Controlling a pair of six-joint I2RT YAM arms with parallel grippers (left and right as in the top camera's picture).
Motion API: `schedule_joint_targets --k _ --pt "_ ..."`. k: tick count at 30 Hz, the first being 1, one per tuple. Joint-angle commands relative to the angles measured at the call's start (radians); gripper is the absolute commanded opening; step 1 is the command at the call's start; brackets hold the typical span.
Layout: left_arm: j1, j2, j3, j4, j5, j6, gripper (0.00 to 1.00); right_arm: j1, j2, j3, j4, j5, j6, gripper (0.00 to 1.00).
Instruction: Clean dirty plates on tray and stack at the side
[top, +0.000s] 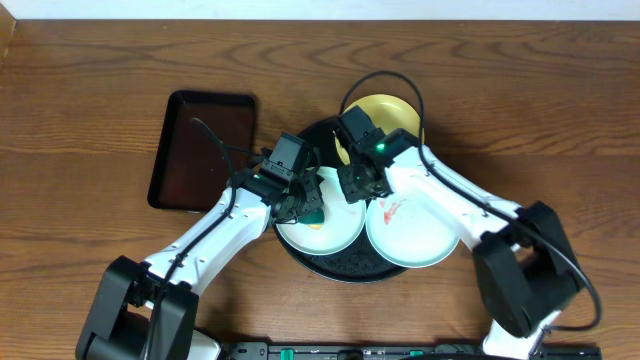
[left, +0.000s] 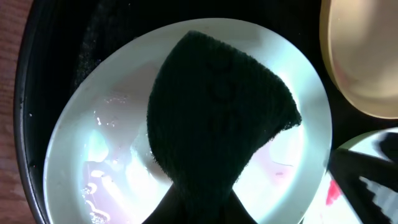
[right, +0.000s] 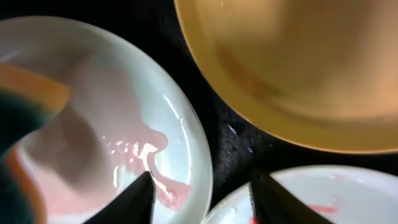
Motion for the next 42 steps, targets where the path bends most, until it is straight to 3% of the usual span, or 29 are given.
schedule_joint_targets --k 1,7,12,15,23,30,34,42 --pt "-0.002 0.003 -0.012 0.001 -0.016 -0.009 0.08 -0.003 0.058 -0.008 0.003 -0.039 0.003 0.38" --pt "-0.002 0.003 -0.012 0.001 -0.016 -0.009 0.08 -0.003 0.119 -0.008 -0.002 -0.042 0.004 0.31" --pt "-0.002 0.003 -0.012 0.011 -0.016 -0.01 0.08 -0.003 0.128 -0.008 0.003 -0.042 0.004 0.1" --pt "-0.002 0.003 -0.012 0.017 -0.016 -0.032 0.08 -0.003 0.128 -0.008 0.002 -0.042 0.004 0.02" --pt "-0.004 0.037 -0.024 0.054 -0.016 -0.114 0.08 -0.003 0.128 -0.008 0.001 -0.045 0.005 0.01" --pt "-0.004 0.18 -0.025 0.09 -0.016 -0.115 0.11 -0.003 0.128 -0.008 0.001 -0.045 0.005 0.02" --pt "0.005 0.228 -0.025 0.081 -0.027 -0.114 0.08 -0.006 0.128 -0.008 -0.003 -0.045 0.005 0.01" --pt "0.047 0.19 -0.013 -0.082 -0.32 -0.114 0.07 -0.024 0.128 -0.008 -0.021 -0.039 0.004 0.01"
